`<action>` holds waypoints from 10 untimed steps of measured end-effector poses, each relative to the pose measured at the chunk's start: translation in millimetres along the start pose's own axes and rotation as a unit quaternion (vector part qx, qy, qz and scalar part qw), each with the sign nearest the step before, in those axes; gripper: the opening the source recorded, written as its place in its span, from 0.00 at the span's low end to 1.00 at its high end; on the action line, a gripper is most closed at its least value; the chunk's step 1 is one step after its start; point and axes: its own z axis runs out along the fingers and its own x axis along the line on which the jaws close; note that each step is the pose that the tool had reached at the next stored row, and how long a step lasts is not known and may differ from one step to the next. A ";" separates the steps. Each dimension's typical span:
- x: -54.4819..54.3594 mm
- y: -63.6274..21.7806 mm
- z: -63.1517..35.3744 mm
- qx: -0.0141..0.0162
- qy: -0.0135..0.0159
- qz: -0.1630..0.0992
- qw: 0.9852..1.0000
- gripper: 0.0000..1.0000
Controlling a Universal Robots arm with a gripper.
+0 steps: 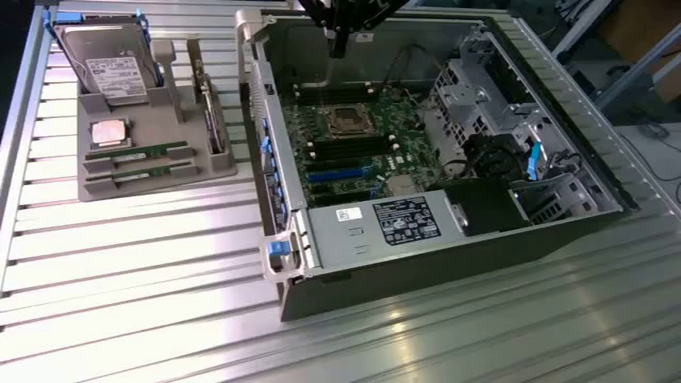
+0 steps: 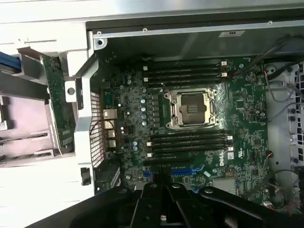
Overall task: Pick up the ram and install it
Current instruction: 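Reach for the ram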
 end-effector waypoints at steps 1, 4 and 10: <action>8.2 -0.6 -0.3 0.000 0.000 0.000 1.000 0.10; 16.3 -1.2 -0.5 0.000 0.000 0.000 1.000 0.10; 30.7 -2.3 -0.9 0.000 0.000 0.000 1.000 0.10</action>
